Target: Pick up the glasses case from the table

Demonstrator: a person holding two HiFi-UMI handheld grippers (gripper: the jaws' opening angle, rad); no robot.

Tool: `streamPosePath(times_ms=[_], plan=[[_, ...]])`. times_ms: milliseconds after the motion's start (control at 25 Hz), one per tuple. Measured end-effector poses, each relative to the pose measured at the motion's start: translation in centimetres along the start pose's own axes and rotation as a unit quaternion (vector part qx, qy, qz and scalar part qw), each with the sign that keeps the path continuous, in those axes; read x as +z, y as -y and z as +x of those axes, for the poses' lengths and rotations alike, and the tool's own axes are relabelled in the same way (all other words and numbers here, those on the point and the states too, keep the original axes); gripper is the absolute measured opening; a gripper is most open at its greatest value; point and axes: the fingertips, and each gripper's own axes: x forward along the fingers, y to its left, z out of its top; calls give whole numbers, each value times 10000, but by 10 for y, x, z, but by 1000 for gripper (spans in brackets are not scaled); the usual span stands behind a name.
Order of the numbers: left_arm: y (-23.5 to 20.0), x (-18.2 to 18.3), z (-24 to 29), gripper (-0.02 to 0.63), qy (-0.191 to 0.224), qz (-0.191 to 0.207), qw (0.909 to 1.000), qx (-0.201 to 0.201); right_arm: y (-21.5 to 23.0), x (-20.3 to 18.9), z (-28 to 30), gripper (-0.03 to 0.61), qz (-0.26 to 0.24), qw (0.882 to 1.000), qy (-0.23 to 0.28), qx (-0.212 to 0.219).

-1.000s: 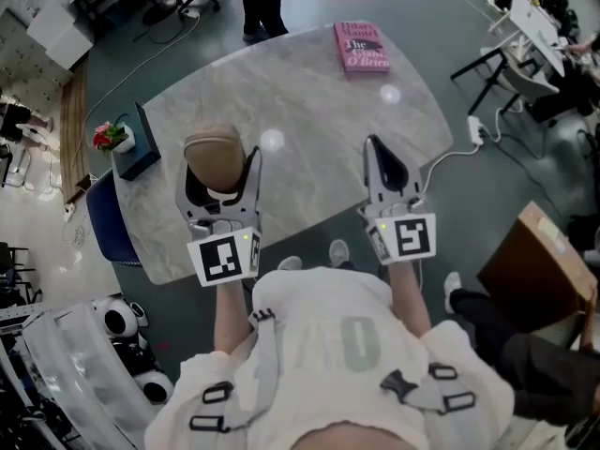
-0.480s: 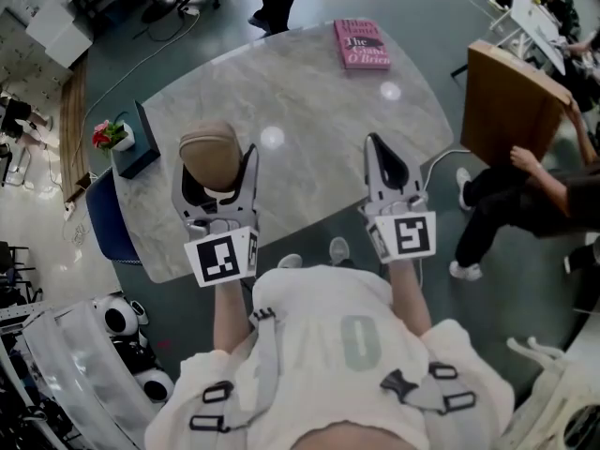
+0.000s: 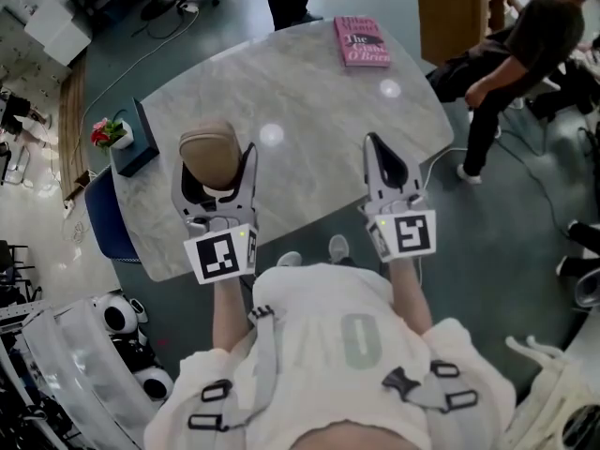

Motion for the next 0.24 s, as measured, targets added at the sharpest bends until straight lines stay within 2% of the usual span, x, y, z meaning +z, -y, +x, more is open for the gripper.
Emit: streamPosePath(times_ms=[240], plan=[[2, -9, -1, 402, -123, -52, 9999, -27, 0, -4, -2, 0, 21, 10000, -46, -7]])
